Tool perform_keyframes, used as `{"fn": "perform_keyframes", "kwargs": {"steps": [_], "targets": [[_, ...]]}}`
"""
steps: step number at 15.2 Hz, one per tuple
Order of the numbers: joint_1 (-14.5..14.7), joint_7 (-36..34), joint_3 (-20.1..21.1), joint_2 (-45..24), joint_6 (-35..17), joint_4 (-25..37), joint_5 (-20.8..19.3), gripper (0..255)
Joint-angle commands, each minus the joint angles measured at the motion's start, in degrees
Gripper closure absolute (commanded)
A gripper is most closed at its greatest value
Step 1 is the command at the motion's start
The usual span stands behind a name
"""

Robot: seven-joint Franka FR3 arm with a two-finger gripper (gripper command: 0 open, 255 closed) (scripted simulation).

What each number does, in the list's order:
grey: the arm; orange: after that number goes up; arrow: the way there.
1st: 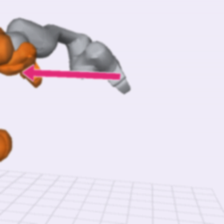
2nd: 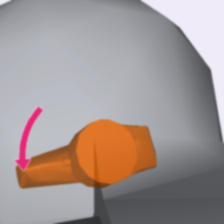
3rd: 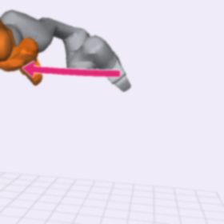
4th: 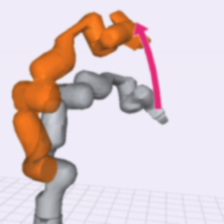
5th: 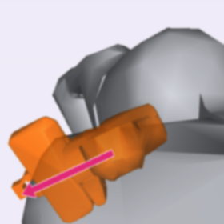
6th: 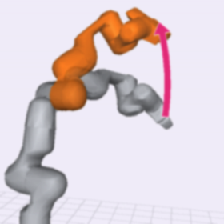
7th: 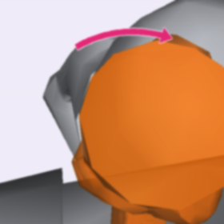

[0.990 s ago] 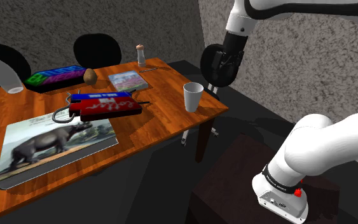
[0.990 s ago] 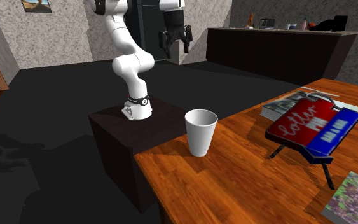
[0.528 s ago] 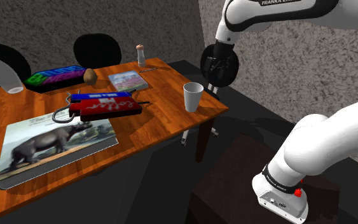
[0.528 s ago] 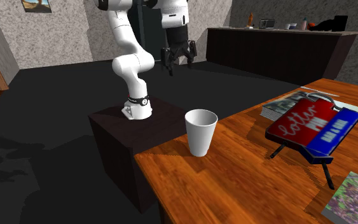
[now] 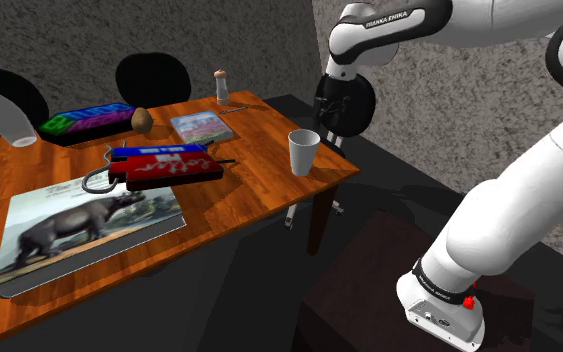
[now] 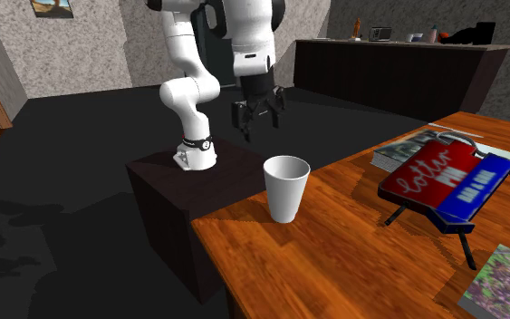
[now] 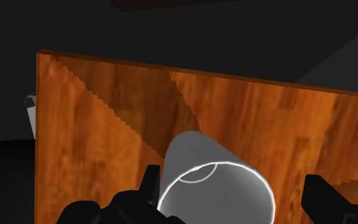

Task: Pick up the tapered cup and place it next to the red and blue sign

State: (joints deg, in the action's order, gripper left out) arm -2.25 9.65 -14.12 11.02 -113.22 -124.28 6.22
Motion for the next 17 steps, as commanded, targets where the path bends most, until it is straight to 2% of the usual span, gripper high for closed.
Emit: {"fn": "perform_keyframes", "kwargs": {"steps": [1,7,14,17], "targets": [[-0.2,2.1,-1.0,-4.3,-1.9,2.1,1.2,0],[-1.7,8.2,-2.8,-17.2,-4.6,10.7,5.8,0],[-1.5,9.0,-2.3,-19.4,-9.5,7.9,7.1,0],[-1.5,9.1,-2.3,-19.6,-9.9,7.6,7.2,0]]}}
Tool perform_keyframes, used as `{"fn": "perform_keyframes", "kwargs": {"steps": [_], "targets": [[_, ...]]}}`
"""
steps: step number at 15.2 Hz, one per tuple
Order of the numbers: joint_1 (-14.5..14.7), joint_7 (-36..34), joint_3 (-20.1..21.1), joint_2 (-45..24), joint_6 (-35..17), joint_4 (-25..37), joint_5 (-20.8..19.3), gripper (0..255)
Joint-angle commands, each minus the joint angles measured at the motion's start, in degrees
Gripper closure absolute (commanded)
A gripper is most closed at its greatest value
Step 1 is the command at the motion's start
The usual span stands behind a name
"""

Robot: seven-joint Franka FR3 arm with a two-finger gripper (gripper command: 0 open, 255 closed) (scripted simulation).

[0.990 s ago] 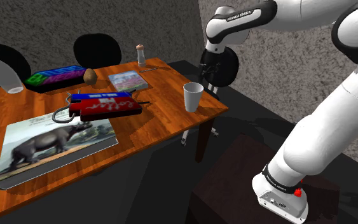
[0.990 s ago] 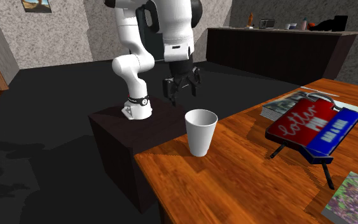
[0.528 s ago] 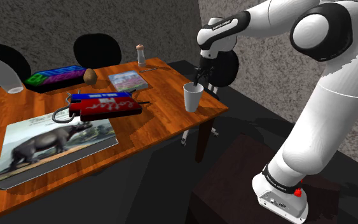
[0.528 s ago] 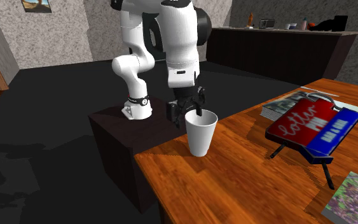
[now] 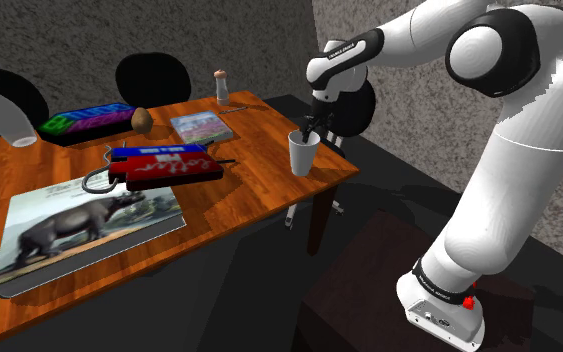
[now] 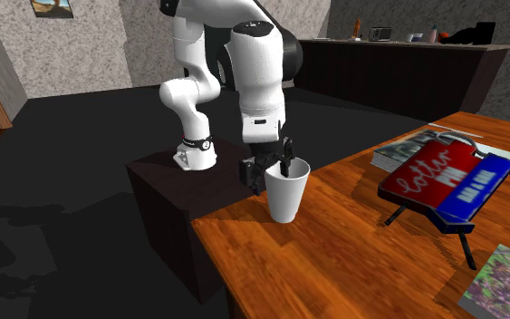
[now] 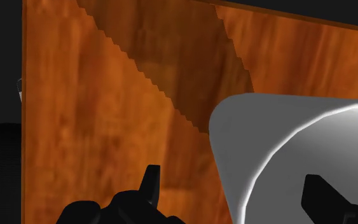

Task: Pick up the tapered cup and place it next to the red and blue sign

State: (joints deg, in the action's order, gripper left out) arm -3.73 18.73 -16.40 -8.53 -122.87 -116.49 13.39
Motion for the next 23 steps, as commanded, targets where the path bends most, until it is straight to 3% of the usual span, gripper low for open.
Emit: {"fn": "perform_keyframes", "kwargs": {"steps": [1,5,6,15,23], "targets": [[0.0,0.0,0.0,-0.1,-0.2,-0.1,0.1,0],[0.0,0.0,0.0,-0.1,-0.2,-0.1,0.1,0],[0.0,0.0,0.0,-0.1,-0.2,-0.1,0.1,255],[0.0,0.0,0.0,-0.1,-0.2,-0.1,0.1,255],[0.1,-1.6,-0.2,2.6,5.3,3.0,-1.5,255]]}}
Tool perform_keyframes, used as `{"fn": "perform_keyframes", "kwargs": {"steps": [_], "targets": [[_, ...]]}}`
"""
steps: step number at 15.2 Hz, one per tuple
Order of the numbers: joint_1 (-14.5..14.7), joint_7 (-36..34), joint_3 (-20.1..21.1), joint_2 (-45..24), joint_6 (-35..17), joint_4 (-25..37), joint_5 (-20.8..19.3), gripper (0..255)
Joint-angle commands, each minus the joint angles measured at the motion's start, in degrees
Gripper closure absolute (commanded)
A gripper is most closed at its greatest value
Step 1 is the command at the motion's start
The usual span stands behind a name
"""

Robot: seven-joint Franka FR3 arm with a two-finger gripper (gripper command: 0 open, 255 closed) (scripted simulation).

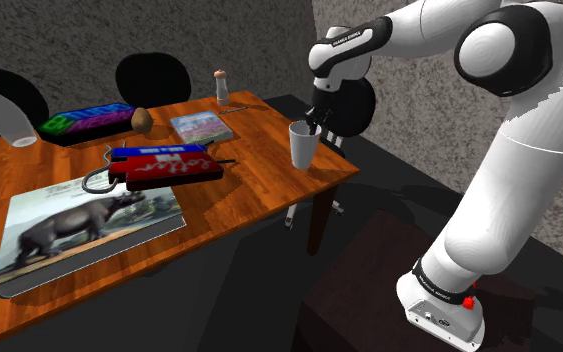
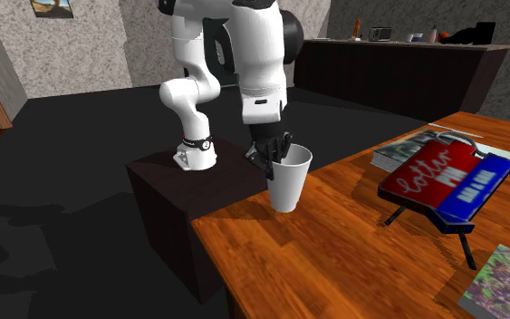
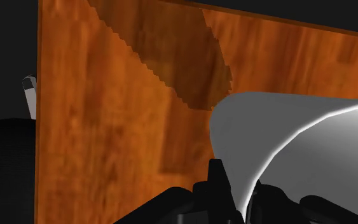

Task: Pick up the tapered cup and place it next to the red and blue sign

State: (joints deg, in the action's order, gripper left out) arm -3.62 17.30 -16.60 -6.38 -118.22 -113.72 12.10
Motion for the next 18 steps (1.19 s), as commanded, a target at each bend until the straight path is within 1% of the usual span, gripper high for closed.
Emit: {"fn": "perform_keyframes", "kwargs": {"steps": [1,18], "targets": [[0.0,-0.4,-0.1,0.7,1.3,0.6,-0.4,255],[0.0,-2.9,-0.2,3.7,13.5,10.3,-2.2,255]]}}
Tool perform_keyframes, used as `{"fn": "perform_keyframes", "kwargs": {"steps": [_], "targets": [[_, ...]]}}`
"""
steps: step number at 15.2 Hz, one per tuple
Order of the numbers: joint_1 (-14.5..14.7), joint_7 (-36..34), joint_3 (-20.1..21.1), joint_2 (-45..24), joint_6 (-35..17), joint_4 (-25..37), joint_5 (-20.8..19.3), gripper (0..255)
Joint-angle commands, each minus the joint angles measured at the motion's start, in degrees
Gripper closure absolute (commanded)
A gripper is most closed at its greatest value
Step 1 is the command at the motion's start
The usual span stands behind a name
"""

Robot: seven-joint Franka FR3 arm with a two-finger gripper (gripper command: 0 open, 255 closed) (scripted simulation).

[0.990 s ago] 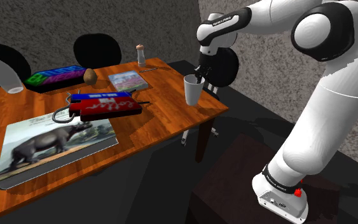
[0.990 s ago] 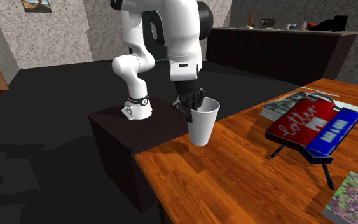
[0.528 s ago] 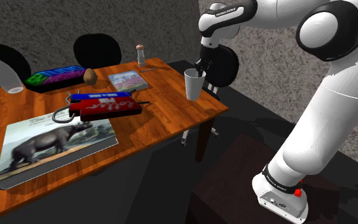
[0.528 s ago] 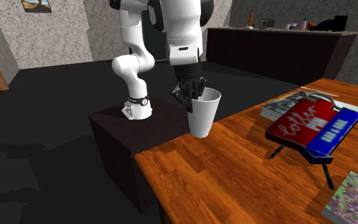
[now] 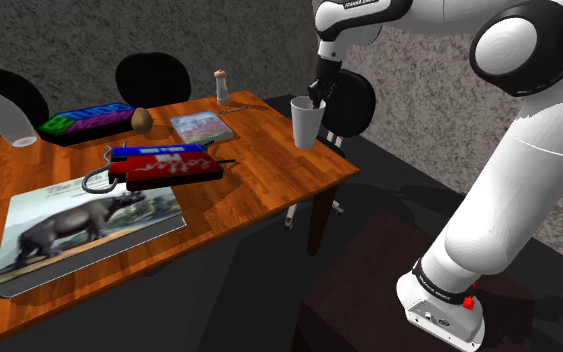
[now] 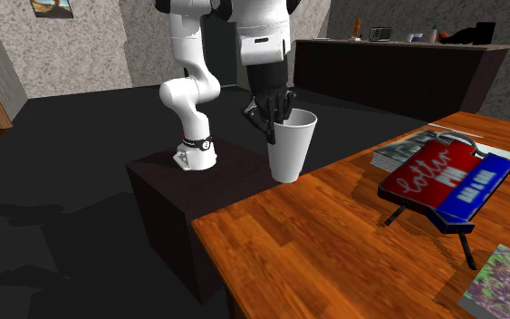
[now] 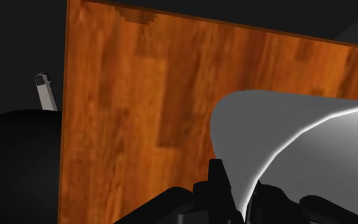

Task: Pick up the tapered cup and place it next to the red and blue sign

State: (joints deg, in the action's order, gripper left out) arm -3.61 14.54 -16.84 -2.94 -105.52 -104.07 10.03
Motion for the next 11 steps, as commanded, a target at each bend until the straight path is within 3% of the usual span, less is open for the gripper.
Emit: {"fn": "perform_keyframes", "kwargs": {"steps": [1,11], "targets": [[0.0,-0.3,0.0,0.3,1.6,1.3,-0.2,255],[-0.2,-1.3,-0.1,0.2,9.2,9.1,-0.4,255]]}}
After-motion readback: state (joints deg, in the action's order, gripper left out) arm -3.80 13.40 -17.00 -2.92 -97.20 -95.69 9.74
